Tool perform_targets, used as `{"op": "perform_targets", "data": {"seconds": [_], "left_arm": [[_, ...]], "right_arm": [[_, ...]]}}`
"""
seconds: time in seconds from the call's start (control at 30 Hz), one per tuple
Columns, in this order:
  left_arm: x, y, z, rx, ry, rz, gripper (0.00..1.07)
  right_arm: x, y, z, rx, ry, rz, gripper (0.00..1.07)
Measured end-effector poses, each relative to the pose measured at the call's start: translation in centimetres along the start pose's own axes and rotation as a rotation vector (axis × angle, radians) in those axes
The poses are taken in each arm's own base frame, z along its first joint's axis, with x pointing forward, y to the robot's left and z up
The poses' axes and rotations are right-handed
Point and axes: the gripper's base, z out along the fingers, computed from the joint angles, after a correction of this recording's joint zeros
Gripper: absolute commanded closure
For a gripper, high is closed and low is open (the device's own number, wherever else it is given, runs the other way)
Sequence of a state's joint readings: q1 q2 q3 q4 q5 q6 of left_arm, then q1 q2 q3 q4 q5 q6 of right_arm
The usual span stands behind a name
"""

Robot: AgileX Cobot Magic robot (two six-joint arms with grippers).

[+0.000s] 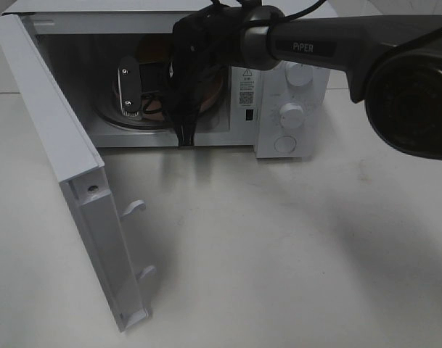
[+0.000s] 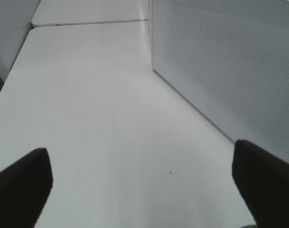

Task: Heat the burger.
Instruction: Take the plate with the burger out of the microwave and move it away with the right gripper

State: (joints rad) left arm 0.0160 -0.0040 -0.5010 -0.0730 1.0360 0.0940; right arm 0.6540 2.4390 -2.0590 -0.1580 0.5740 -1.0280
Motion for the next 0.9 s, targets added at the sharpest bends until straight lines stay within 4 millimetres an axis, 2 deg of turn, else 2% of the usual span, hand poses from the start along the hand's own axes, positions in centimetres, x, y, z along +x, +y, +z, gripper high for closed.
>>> {"op": "perform_targets", "data": {"seconds": [0.3,0.57,0.9], "left_arm": [[0.0,0.0,0.0,0.0,0.0,0.0,0.09],[0.0,0.0,0.0,0.0,0.0,0.0,0.09],[0.0,0.0,0.0,0.0,0.0,0.0,0.09]], "right_arm": [[-0.5,0.2,-0.3,-0.017,-0.009,-0.08,1.07],[-0.5,1.6,-1.3,-0.014,-0.036,-0.167,1.07],[0.6,3.8,-3.0,0.02,-0.067,-0.274,1.07]]}}
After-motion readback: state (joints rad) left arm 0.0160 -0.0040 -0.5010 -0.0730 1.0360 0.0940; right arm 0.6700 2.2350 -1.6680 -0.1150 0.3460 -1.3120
